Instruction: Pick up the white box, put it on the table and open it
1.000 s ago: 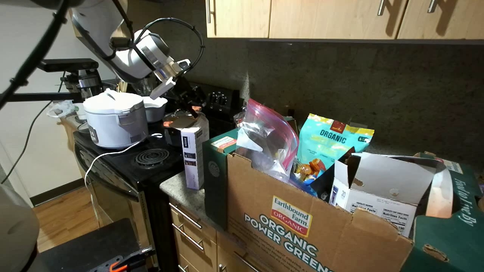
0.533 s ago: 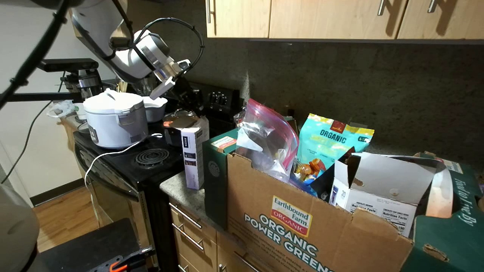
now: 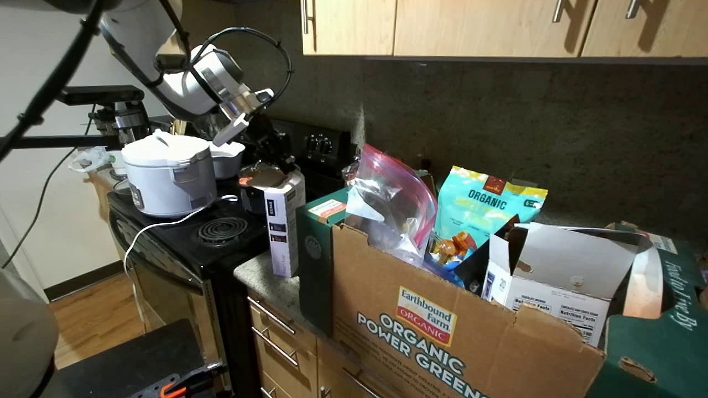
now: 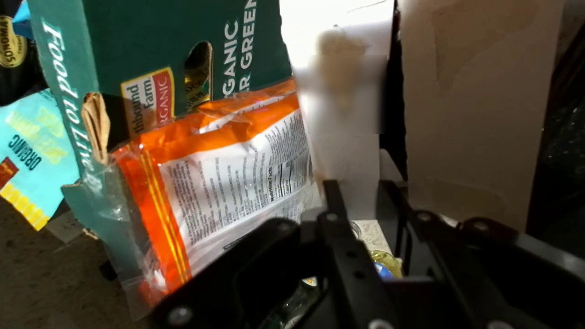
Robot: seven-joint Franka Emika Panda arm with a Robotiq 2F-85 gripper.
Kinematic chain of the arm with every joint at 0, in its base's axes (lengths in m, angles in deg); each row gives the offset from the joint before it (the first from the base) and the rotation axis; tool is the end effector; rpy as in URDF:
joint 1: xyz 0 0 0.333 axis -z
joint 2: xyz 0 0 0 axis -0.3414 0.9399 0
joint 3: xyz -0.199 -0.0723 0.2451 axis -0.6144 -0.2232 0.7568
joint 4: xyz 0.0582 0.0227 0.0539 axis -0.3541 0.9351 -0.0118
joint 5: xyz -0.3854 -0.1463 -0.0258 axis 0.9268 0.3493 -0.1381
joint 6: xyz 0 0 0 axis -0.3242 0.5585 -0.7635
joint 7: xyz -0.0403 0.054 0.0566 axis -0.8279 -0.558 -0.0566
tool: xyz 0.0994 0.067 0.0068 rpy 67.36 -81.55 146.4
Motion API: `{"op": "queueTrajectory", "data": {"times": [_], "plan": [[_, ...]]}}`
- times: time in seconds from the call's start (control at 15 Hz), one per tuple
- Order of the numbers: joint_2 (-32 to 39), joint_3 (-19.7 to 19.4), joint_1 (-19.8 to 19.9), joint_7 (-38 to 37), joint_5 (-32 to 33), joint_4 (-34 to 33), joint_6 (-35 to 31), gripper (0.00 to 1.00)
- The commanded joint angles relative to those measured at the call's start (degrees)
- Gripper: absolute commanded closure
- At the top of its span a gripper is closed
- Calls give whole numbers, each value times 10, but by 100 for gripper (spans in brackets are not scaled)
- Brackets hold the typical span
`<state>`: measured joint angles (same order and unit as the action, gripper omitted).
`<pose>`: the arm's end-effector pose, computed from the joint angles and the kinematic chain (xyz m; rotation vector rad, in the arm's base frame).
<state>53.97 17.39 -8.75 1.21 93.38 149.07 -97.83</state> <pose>0.4697 0.4209 0.3841 2.5448 0.6079 0.4900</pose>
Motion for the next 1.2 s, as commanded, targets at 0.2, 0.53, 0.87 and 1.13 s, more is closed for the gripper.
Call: {"op": "queueTrajectory", "data": {"times": [0.2, 0.53, 0.87, 1.13], "plan": [[-11, 2, -1, -13, -10, 8, 23, 25], [-6, -3, 5, -9, -9, 6, 22, 28], [-5, -6, 13, -4, -14, 6, 22, 77], [-6, -5, 16, -2, -15, 6, 24, 100]]}}
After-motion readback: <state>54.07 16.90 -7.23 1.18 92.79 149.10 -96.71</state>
